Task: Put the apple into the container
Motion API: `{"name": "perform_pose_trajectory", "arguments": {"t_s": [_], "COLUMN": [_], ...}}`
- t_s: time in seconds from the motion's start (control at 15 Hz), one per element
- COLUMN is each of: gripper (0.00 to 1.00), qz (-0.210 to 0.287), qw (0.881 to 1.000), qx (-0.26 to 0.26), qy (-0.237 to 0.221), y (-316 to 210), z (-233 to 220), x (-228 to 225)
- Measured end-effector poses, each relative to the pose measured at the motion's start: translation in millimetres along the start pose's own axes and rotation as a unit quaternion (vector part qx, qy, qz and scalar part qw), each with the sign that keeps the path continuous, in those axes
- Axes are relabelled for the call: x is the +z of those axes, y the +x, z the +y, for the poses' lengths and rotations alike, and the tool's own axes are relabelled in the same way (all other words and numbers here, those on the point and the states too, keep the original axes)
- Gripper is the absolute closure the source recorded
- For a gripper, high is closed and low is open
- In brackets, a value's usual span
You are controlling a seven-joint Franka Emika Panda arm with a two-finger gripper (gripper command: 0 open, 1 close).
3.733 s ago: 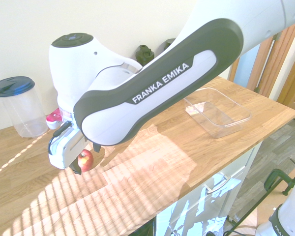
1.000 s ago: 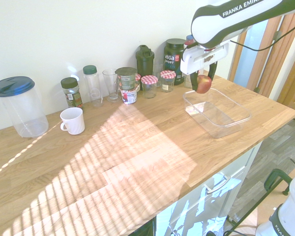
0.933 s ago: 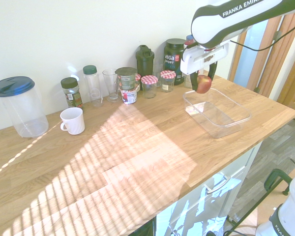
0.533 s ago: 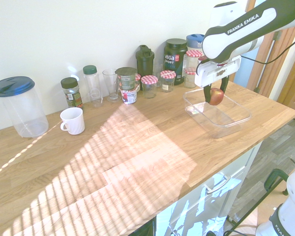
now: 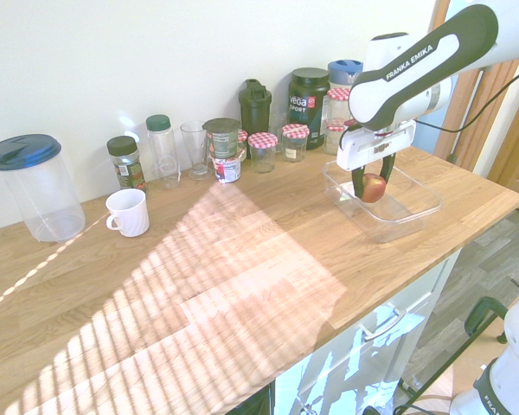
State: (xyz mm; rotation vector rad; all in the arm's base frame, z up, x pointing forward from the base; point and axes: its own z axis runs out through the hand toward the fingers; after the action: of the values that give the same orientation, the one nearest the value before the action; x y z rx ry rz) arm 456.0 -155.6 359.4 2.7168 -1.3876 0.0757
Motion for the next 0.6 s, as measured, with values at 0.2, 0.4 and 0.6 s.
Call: {"name": "perform_pose_trajectory", "arguments": {"t_s": [0.2,0.4,0.6], "gripper": [0.0,0.0,0.0], "qz": [0.001,0.002,0.004], "qw": [1.0,1.0,1.0], "qx": [0.007,0.012,0.013], "qy": [0.003,0.004,0.005], "y": [3.1,3.8,4.9], "z": [-3.1,-3.6,-3.7], "x": [0.0,-0.9,-3.5]}}
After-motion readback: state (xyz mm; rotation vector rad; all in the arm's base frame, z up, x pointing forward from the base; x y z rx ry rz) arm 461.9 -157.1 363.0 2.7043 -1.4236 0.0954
